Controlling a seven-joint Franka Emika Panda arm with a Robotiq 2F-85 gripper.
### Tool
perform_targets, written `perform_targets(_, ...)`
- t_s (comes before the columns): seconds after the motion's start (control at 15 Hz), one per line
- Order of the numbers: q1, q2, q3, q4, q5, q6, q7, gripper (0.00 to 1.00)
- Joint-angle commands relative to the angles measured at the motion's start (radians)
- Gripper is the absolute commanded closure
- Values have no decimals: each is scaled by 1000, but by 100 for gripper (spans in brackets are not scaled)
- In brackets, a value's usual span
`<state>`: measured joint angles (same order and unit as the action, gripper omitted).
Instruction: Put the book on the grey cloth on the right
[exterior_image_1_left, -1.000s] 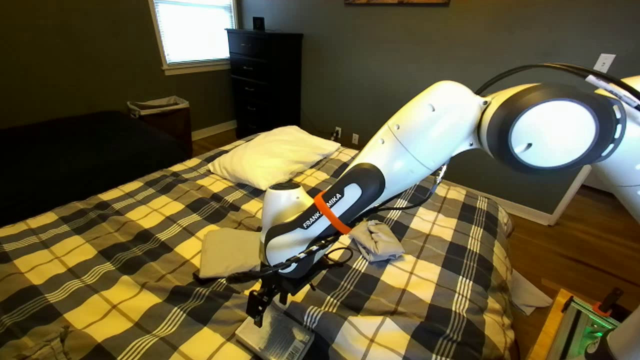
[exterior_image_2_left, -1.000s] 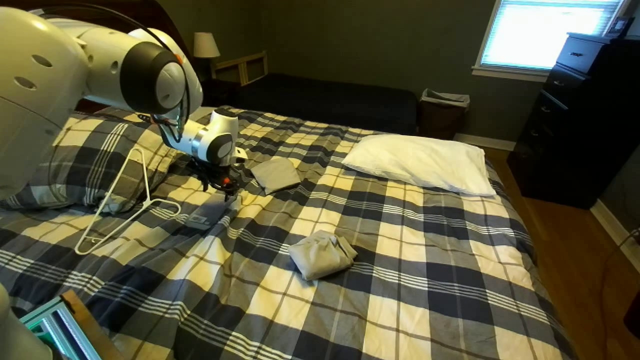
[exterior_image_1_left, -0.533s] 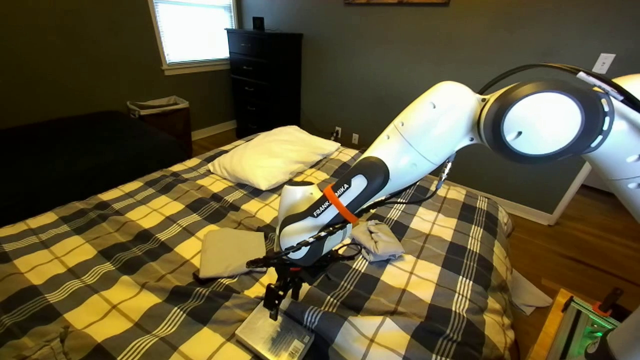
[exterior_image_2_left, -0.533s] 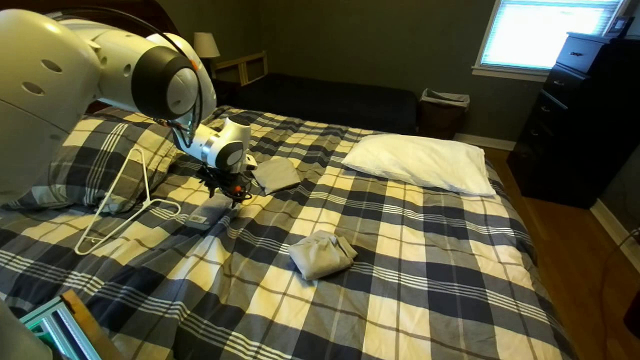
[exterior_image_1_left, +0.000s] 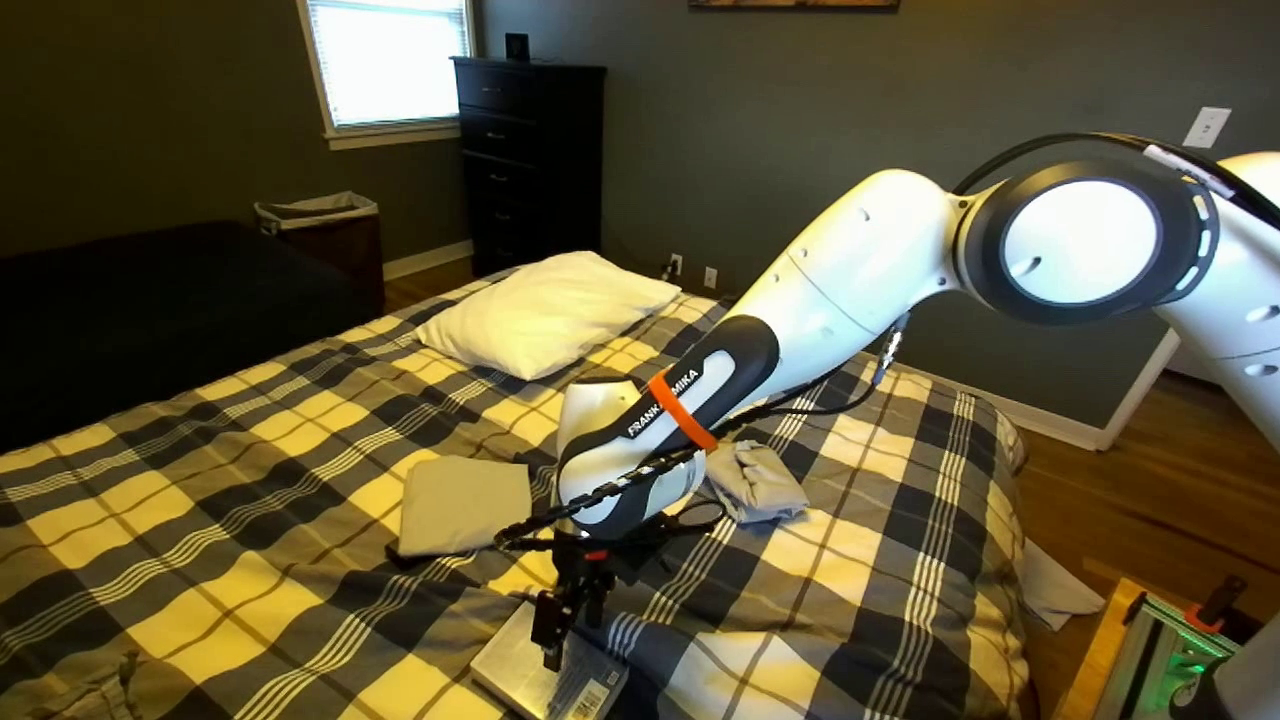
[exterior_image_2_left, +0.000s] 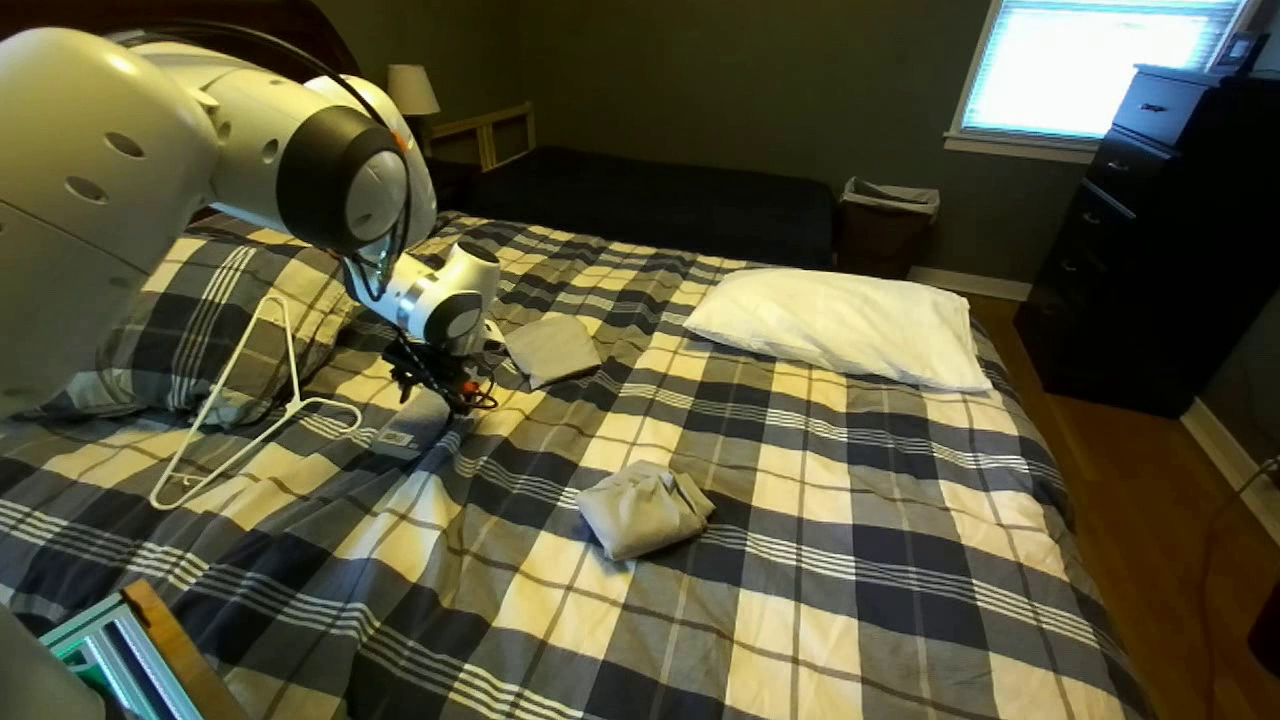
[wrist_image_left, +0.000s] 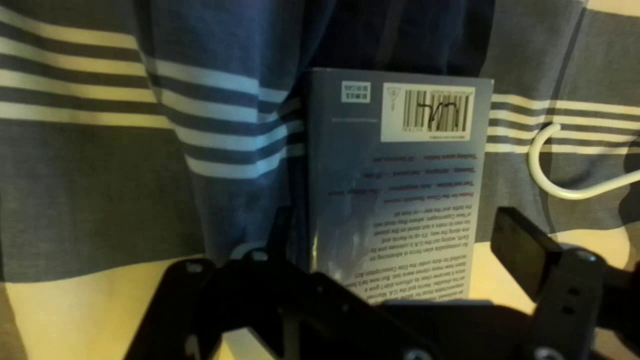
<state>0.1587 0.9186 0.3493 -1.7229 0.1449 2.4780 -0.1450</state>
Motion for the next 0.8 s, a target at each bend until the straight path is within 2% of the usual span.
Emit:
perform_targets(0.0, 35, 6, -16, -5, 6, 7, 25, 0)
perform_targets(0.33, 79, 32, -49, 32, -5, -5, 70, 0)
perform_targets(0.73, 92, 32, -66, 38, -8, 7, 86, 0)
